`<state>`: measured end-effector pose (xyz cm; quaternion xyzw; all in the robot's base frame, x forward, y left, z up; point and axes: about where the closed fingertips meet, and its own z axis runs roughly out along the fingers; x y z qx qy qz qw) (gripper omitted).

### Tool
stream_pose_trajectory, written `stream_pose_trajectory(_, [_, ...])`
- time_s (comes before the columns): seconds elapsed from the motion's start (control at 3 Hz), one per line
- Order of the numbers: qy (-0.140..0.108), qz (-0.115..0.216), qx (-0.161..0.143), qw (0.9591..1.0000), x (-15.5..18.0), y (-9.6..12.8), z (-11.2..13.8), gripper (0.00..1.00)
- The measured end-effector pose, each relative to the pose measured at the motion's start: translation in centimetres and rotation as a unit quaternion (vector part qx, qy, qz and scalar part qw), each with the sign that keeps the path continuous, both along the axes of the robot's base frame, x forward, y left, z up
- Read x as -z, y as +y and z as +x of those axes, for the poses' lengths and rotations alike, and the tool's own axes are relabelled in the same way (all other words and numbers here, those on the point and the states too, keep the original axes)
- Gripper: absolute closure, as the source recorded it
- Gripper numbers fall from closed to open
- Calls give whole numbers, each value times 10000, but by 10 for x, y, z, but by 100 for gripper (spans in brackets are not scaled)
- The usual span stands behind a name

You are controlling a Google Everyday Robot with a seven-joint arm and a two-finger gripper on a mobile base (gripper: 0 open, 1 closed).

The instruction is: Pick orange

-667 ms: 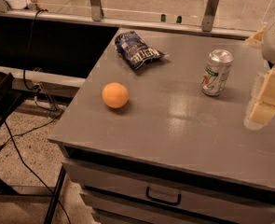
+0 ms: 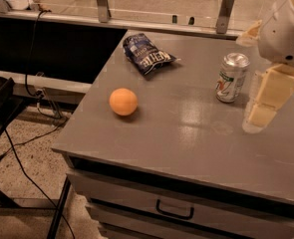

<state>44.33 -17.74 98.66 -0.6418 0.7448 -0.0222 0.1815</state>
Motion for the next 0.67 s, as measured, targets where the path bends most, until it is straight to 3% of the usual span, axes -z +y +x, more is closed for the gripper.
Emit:
stream_pose_trajectory(0.33, [-53, 178, -640, 9978, -4, 56, 9, 0])
stream_pose_trajectory(0.67, [-82, 200, -1160, 9930, 3, 112, 22, 0])
